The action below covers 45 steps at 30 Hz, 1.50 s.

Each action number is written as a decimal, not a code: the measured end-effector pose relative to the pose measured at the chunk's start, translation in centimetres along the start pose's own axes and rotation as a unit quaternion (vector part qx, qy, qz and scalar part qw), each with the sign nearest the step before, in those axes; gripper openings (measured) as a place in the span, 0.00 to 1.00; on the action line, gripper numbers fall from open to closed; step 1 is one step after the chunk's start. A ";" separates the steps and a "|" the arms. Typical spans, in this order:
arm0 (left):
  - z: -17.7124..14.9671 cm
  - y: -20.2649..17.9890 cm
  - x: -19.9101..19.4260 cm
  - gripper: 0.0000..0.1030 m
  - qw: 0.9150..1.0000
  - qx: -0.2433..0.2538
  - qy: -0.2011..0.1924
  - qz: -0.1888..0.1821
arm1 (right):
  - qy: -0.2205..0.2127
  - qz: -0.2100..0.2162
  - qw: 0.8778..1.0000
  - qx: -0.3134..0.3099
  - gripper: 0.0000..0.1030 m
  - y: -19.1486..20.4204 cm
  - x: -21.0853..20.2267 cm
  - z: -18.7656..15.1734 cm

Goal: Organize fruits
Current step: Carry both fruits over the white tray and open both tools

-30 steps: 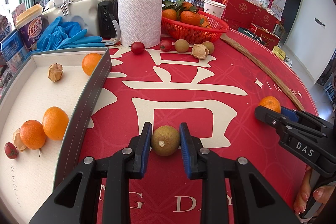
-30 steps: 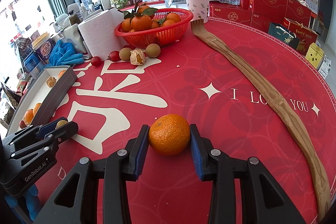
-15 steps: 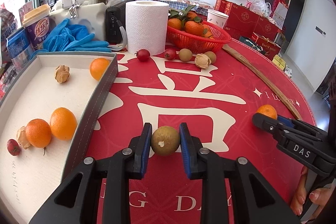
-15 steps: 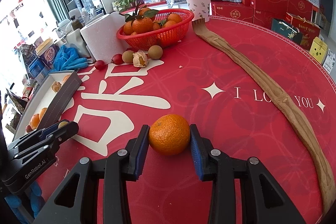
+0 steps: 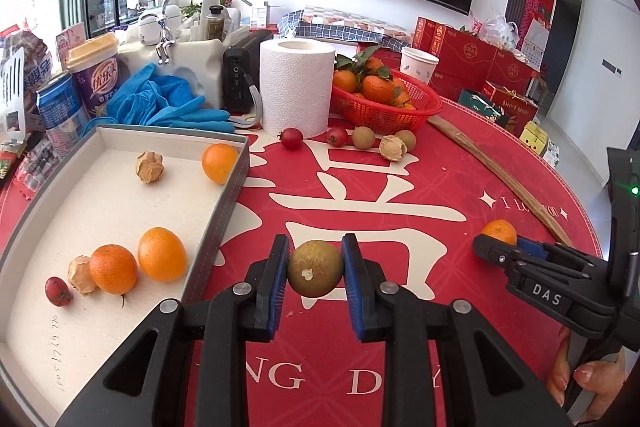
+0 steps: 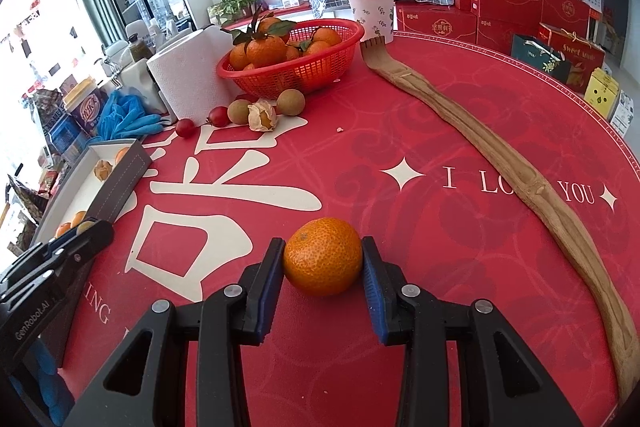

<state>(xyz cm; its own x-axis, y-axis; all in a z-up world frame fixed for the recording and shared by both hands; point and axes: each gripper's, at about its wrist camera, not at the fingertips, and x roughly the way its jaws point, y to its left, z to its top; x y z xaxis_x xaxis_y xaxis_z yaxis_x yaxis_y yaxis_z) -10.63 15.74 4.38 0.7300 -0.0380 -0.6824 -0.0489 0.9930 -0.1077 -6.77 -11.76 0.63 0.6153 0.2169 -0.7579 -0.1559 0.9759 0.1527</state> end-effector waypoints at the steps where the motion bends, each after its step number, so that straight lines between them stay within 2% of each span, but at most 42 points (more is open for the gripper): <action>1: 0.1 0.3 -0.4 0.28 1.000 -0.003 -0.006 0.003 | 0.002 -0.002 1.000 -0.002 0.38 0.2 0.0 0.0; 6: 0.5 2.7 -2.1 0.28 0.999 -0.027 -0.031 0.017 | 0.020 0.025 0.999 0.007 0.38 1.9 0.3 0.8; 17: 0.8 10.0 -4.7 0.28 0.988 -0.105 -0.068 0.092 | 0.010 0.039 0.996 -0.077 0.38 10.9 -0.1 2.6; 25: 0.1 14.5 -4.8 0.28 0.976 -0.159 -0.059 0.138 | 0.008 0.077 0.987 -0.138 0.38 18.1 0.1 3.1; 34: -0.5 16.2 -4.3 0.28 0.969 -0.186 -0.043 0.155 | 0.026 0.104 0.980 -0.168 0.38 22.6 1.6 2.9; 45: -0.5 16.5 -3.9 0.28 0.969 -0.193 -0.031 0.150 | 0.060 0.119 0.979 -0.157 0.38 23.8 4.3 3.8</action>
<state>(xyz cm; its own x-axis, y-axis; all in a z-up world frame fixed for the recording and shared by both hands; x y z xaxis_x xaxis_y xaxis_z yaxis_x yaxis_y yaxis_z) -14.63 32.22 4.85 0.6826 0.2644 -0.6813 -0.5073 0.8425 -0.1814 -4.91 12.53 3.36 0.4401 0.4150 -0.7963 -0.5254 0.8382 0.1464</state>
